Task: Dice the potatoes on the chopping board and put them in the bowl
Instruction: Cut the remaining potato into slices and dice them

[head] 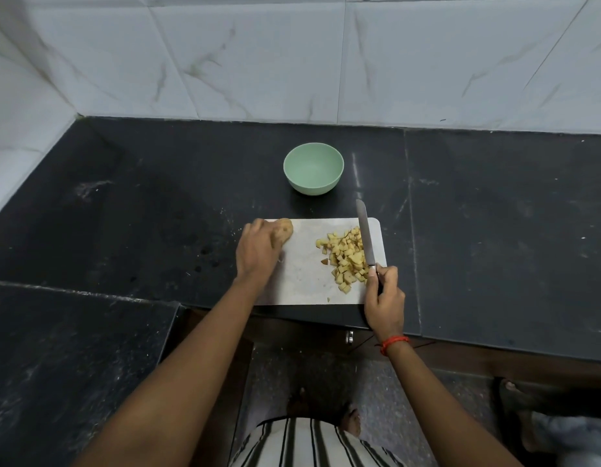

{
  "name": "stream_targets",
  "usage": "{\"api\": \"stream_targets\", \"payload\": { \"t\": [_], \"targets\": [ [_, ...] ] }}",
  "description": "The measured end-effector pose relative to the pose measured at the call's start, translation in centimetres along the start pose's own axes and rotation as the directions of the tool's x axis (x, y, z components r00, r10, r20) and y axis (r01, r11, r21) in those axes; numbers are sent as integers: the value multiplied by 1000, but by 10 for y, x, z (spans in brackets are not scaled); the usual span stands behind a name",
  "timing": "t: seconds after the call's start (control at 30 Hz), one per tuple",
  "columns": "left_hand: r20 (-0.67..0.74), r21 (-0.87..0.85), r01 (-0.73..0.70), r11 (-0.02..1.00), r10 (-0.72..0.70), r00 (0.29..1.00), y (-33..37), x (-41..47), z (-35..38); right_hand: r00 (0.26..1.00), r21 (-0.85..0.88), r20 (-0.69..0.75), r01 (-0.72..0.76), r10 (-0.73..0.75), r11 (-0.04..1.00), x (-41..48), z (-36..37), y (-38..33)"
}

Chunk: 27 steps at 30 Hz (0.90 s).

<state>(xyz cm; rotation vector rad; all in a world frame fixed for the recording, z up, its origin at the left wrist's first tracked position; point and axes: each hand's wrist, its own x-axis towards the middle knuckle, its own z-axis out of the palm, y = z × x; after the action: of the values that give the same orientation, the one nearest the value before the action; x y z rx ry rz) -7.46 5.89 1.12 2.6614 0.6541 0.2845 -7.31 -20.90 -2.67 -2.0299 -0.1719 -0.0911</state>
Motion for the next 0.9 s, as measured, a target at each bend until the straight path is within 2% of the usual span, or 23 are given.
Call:
{"api": "stream_targets", "payload": {
  "t": [0.33,0.47,0.77,0.9],
  "targets": [
    [-4,83,-84,993,84,996,-3,-13,10,1000,-11,-8,4,-4,1000,-1,0,0],
    [-30,88,-77,993,80,996,-7,-17,17,1000,-14,-2,-3,3,1000,-1,0,0],
    [-75,231,-87,969,107,991,-2,-14,24,1000,-30,1,3,-3,1000,-1,0,0],
    [-96,216,-86,973,109,989,-3,-17,33,1000,-35,2,13,-13,999,-1,0,0]
  ]
}}
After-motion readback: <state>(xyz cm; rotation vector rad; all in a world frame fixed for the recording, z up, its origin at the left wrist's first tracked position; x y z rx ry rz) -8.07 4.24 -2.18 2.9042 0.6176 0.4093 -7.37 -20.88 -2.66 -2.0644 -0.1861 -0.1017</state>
